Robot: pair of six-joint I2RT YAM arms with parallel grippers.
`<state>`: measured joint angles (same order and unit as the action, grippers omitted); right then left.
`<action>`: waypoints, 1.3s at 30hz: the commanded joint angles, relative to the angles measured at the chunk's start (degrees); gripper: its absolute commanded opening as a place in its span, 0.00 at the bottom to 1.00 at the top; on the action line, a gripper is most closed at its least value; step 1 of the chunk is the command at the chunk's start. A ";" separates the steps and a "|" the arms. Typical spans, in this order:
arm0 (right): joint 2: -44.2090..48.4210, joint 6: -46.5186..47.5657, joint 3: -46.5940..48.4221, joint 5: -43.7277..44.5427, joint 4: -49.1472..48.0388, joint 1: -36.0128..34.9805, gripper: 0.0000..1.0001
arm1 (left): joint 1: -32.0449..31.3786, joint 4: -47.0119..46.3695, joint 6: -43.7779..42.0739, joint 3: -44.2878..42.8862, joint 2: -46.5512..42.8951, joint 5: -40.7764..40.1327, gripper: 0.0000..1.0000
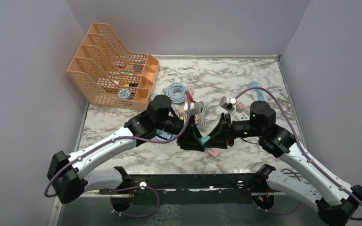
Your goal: Insert the plug
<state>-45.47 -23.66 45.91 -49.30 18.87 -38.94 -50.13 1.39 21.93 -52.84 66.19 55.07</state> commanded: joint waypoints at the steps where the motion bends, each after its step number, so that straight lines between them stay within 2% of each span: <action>1: -2.16 5.00 4.40 7.91 6.87 -0.26 0.01 | 1.07 3.79 -3.51 0.38 -2.96 -10.96 0.62; 3: -3.58 10.19 5.86 14.38 11.68 -0.26 0.01 | 1.34 7.68 -5.10 1.69 -5.05 -20.10 0.72; 4: -6.81 14.46 7.24 27.19 15.33 -0.26 0.01 | 1.67 12.57 -3.48 6.84 -11.13 -38.77 0.82; 5: -8.11 16.90 8.04 27.66 15.33 -0.26 0.01 | 1.77 13.96 -2.44 7.91 -12.76 -44.08 0.83; 8: -13.20 21.54 11.61 29.73 16.85 -0.34 0.01 | 2.06 17.54 1.15 10.41 -17.66 -55.66 0.84; 11: -18.17 25.49 14.93 34.03 19.42 -0.35 0.01 | 2.15 19.64 3.61 11.68 -22.17 -61.10 0.85; 17: -25.41 40.56 15.45 37.60 29.12 -0.34 0.01 | 2.22 20.28 5.81 13.43 -28.17 -65.17 0.86; 22: -22.70 48.42 14.20 32.63 34.19 -0.23 0.01 | 2.25 20.12 5.93 14.11 -29.22 -65.90 0.86; 29: -21.96 52.28 9.65 32.15 37.56 -0.35 0.01 | 2.23 17.86 5.23 15.53 -28.65 -65.94 0.87; 33: -22.09 52.54 9.06 31.80 36.16 -0.61 0.01 | 2.18 15.64 8.97 16.81 -27.32 -62.93 0.86; 36: -23.43 53.29 10.15 31.05 35.81 -0.70 0.01 | 2.17 11.76 15.49 20.08 -26.10 -58.01 0.80; 39: -25.44 53.72 10.43 31.78 35.60 -1.18 0.01 | 2.15 6.15 20.92 23.67 -22.71 -52.67 0.65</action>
<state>-68.82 28.14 54.78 -16.40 55.07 -39.33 -48.05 15.55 33.80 -33.34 39.99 -6.07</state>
